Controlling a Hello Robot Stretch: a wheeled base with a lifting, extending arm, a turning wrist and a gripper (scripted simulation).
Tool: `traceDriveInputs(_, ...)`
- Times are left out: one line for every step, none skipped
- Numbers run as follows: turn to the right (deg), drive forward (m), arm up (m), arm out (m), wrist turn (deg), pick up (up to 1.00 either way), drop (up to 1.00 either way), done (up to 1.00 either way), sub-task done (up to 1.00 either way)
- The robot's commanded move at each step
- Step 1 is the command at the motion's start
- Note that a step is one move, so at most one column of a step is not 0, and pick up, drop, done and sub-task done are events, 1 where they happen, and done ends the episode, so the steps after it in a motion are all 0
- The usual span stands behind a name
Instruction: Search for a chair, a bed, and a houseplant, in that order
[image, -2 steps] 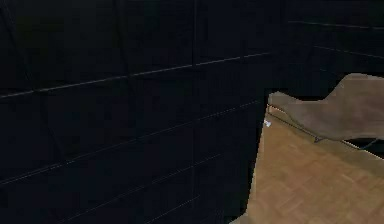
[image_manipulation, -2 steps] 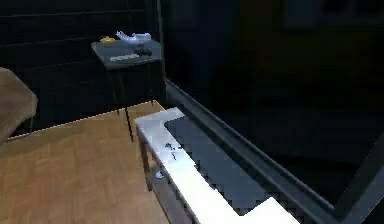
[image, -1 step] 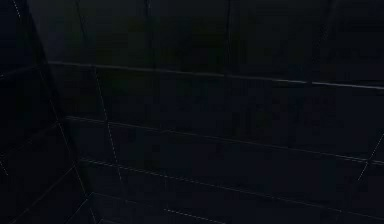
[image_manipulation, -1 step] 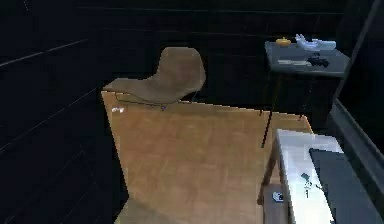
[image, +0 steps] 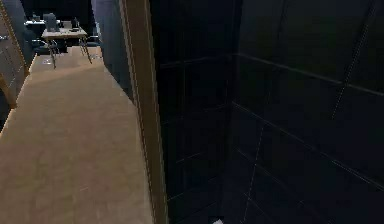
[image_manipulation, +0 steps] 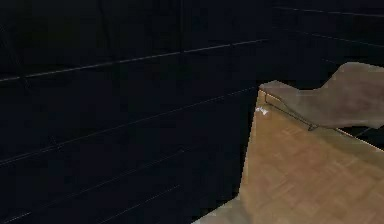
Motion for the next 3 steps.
traceDriveInputs(-30.0,0.0,0.0,0.0,0.0,0.0,0.0,0.0,0.0)
traceDriveInputs(0.0,0.15,0.0,0.0,0.0,0.0,0.0,0.0,0.0)
traceDriveInputs(45.0,0.0,0.0,0.0,0.0,0.0,0.0,0.0,0.0)
